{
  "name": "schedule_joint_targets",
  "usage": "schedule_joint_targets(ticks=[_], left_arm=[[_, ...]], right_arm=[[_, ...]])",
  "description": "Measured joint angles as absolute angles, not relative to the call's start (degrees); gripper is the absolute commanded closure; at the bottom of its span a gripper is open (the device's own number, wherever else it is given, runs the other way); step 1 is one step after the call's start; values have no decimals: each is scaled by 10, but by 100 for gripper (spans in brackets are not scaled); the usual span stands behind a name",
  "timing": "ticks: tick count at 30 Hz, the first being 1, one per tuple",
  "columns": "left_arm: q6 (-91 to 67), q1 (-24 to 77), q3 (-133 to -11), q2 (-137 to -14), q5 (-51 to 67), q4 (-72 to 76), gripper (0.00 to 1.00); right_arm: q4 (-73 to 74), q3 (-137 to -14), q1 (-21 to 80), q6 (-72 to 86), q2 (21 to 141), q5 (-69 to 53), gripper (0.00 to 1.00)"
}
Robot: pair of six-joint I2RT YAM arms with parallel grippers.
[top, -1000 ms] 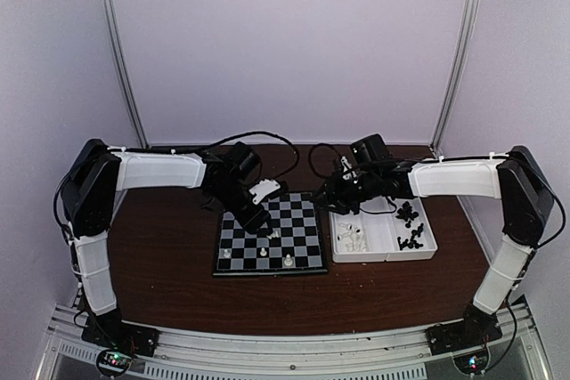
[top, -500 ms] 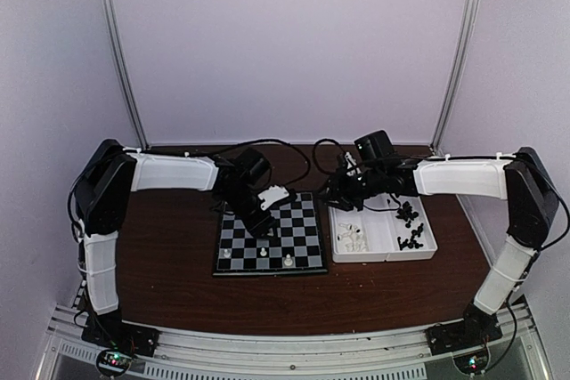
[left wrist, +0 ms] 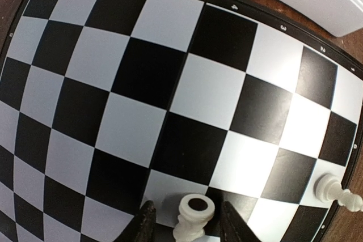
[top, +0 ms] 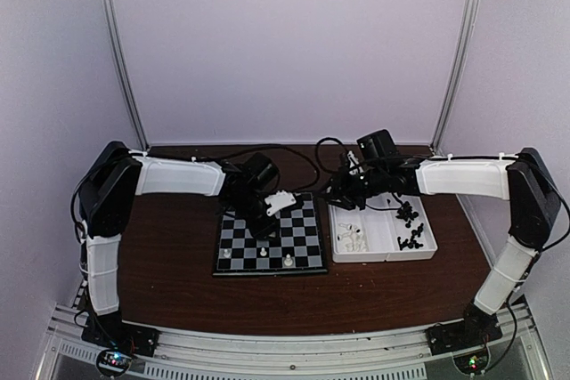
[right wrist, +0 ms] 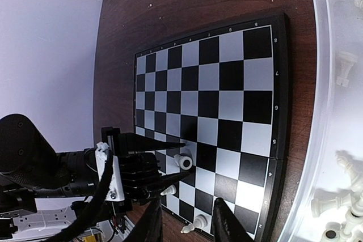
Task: Set up the chess pieces on the board
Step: Place the chess piece on the chessboard.
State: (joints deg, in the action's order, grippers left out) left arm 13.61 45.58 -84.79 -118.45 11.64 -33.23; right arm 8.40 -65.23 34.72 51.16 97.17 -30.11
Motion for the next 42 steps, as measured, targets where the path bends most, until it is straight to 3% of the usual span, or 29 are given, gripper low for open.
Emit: schedule_joint_targets(ticks=[6,19,28,34,42], left_arm=[[137,459,-848,-1187,104,-319,84],[78,459,-889,-1188,104,-328,86],[-166,453,-1025,-1162,156,-309,85],[-346,439,-1021,-1151,197,-227,83],[-603,438,-997,-1158,213,-99,84]], right_arm=[[84,-649,346,512,971,-300,69],[70,-630,346,509,953,-297,69],[-23,-562,372,455,863,-250,66],[-58,-545,416,359,775,-167,62],[-42,-564,459,260,779,-59,59]])
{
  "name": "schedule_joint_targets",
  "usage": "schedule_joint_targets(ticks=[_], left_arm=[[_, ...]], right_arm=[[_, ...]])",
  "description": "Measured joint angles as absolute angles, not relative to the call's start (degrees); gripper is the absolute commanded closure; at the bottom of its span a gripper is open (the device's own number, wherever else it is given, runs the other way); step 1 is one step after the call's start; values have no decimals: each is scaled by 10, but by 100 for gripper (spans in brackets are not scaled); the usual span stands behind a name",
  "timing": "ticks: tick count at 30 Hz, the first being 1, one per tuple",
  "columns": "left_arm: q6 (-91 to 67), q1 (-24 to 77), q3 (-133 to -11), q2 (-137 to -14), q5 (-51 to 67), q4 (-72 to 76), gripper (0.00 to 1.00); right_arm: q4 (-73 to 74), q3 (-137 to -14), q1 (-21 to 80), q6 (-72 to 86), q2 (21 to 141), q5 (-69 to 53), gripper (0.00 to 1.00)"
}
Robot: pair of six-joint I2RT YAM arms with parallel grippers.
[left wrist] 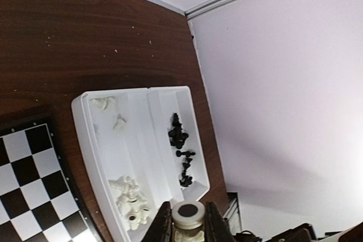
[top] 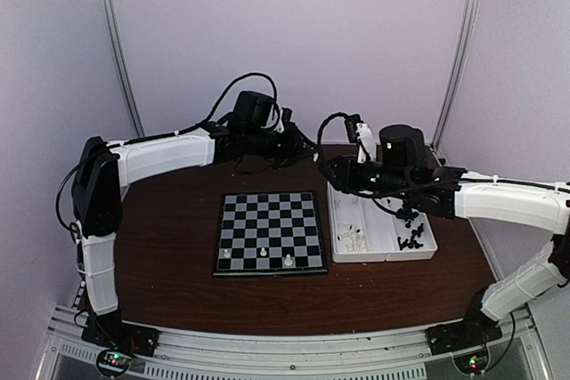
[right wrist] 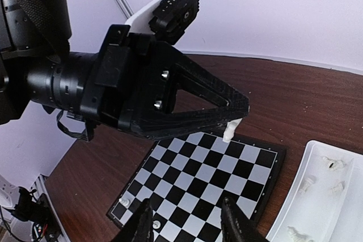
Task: Set up the chess pieces on the board
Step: Place the chess piece on the chessboard.
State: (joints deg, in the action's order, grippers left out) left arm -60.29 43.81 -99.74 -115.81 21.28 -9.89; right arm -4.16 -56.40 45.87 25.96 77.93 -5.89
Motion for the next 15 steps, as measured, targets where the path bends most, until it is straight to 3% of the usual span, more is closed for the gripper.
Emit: schedule_joint_targets(ticks=[15], left_arm=[[-736,438,-996,-1164,239,-20,84]], right_arm=[[-19,-616,443,224,844,5,58]])
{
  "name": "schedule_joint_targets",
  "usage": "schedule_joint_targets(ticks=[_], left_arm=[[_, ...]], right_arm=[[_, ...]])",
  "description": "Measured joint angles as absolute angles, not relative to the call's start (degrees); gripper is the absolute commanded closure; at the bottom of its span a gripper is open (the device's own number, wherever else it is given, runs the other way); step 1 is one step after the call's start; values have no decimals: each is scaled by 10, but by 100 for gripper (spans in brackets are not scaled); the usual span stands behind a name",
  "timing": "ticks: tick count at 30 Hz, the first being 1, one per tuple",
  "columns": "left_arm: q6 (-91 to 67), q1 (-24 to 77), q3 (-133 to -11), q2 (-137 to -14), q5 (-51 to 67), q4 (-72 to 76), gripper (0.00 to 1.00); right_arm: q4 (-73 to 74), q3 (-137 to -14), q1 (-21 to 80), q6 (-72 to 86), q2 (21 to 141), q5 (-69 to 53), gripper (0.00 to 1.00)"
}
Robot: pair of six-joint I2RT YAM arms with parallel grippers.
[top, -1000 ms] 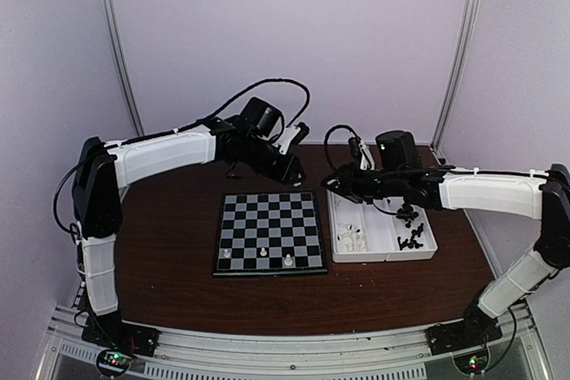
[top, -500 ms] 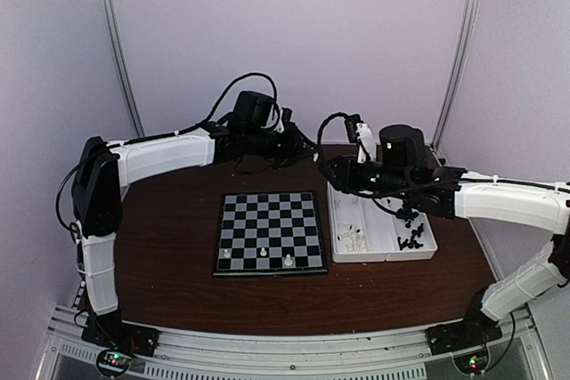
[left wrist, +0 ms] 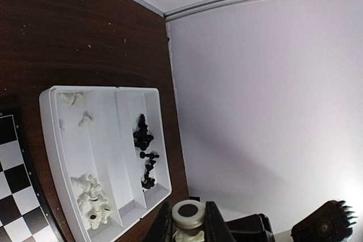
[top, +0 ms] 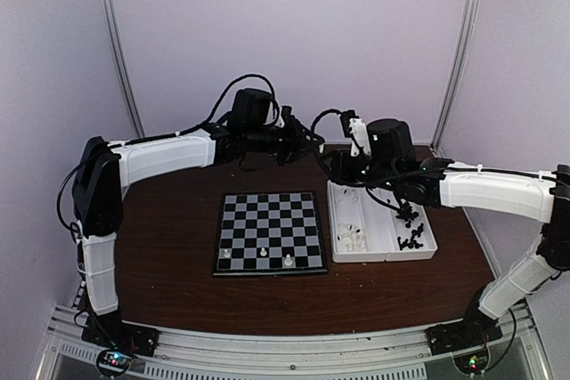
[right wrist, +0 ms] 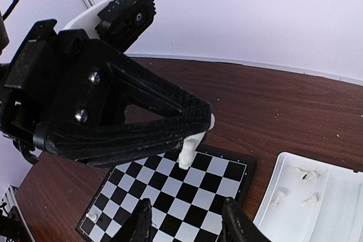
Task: Set up the chess pieces on the board
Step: Place the chess piece on the chessboard.
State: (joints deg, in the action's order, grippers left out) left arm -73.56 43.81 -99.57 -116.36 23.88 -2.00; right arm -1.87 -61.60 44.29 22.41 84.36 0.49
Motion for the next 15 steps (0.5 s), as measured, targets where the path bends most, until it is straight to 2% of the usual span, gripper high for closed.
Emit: schedule_joint_targets(ticks=[7,15], left_arm=[[-752,438,-981,-1164,252,1,84],[-764,438,-974,-1164,263,21,84]], right_arm=[[-23,-640,436,222,859,5,59],[-23,-661,428,222,881,4,66]])
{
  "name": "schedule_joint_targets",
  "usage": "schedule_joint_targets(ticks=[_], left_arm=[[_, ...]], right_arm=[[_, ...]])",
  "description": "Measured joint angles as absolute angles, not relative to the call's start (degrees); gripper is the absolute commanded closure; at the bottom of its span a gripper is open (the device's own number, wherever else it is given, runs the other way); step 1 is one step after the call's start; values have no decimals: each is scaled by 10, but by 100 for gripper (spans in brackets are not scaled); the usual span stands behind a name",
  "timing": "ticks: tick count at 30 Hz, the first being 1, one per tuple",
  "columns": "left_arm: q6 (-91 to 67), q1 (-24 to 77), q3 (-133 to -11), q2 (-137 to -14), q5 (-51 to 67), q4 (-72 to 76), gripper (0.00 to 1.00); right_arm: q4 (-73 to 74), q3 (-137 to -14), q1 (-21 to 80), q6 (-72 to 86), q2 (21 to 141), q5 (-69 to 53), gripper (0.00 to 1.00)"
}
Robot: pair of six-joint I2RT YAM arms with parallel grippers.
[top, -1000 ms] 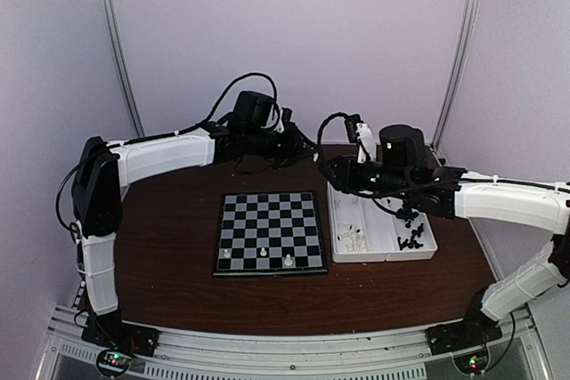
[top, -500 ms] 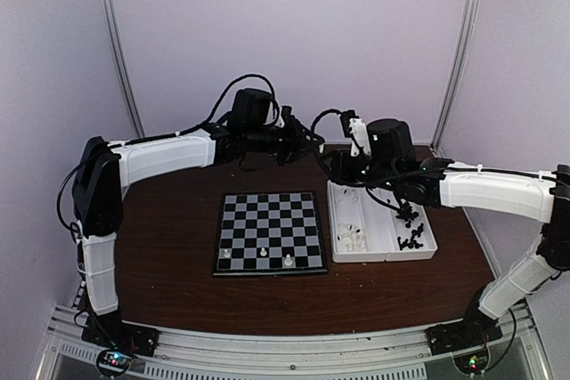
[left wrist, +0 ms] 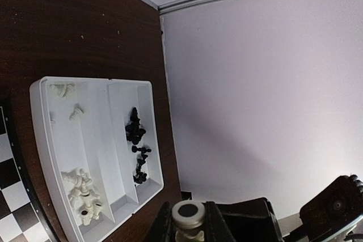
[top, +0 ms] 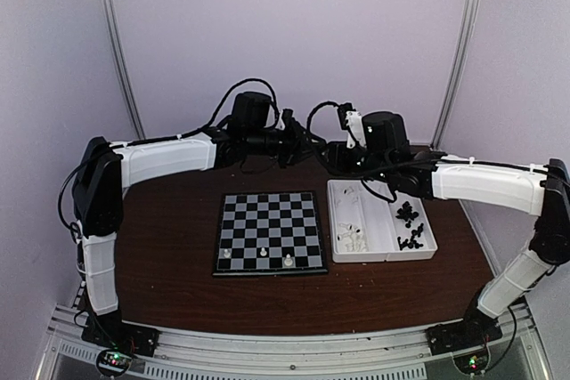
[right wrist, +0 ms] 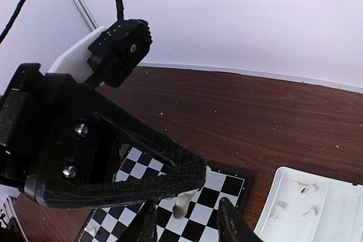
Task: Set up the chess pieces on the board
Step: Place the chess piece on the chessboard.
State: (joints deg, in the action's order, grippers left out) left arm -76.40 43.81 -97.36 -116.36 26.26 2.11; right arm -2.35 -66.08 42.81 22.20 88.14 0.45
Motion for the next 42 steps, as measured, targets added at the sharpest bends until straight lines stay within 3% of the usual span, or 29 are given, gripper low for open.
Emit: schedule_joint_targets(ticks=[11,16,22,26,28,42], left_arm=[[-783,438,-959,-1164,274,47,84],[-789,438,-956,-1164,272,55,84],[-795,438,-952,-1164,272,62,75],[-783,438,-952,-1164,273,58,51],[-768,439,-952,-1163,272,51,45],[-530,376,-865,-1046,222,-90,41]], right_arm=[[-26,-663,421,214,886,-2,83],[-29,-664,421,206,888,-4,100],[-27,-664,420,199,888,1,100],[-19,-664,420,202,887,1,100],[-4,-664,418,208,883,2,100],[280,-735,386,238,828,-105,100]])
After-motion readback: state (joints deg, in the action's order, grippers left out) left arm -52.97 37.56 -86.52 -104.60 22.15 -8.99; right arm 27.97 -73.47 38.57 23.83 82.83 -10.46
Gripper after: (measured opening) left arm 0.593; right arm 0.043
